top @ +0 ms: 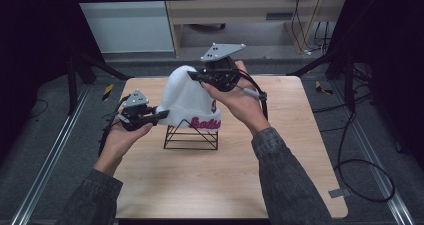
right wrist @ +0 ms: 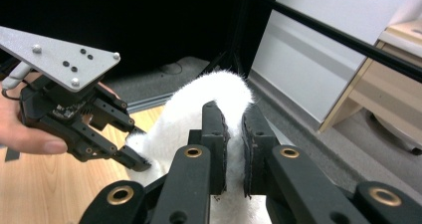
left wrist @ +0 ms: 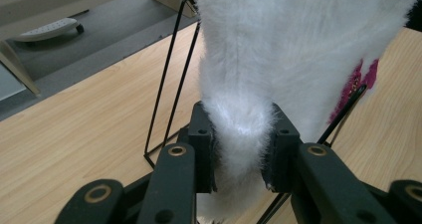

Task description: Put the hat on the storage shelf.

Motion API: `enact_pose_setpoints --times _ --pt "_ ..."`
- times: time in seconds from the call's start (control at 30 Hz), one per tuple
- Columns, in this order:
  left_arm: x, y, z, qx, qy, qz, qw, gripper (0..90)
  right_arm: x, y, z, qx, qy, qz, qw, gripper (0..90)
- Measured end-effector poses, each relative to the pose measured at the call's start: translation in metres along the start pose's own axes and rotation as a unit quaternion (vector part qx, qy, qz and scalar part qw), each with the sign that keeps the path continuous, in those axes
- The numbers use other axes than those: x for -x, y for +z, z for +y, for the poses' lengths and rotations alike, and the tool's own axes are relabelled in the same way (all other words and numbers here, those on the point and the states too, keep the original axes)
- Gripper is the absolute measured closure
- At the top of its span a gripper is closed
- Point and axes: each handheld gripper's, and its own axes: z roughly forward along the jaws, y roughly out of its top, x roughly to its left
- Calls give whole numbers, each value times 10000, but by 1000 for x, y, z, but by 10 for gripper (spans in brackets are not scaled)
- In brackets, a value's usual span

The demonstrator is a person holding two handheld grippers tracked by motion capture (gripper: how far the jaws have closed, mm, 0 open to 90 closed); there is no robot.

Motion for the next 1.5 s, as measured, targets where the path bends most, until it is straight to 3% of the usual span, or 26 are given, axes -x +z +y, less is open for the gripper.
enact_pose_setpoints --times 0.87,1.33,1.5 --pt "-3 4 -29 -62 -161 -135 9998 710 -14 9 -14 -227 113 215 9994 833" --pt "-10 13 -58 -305 -349 -139 9988 708 -29 30 -30 -573 108 452 9973 834" --pt "-16 14 -72 -329 -528 -138 9980 702 -36 38 -34 -690 69 482 9964 836"
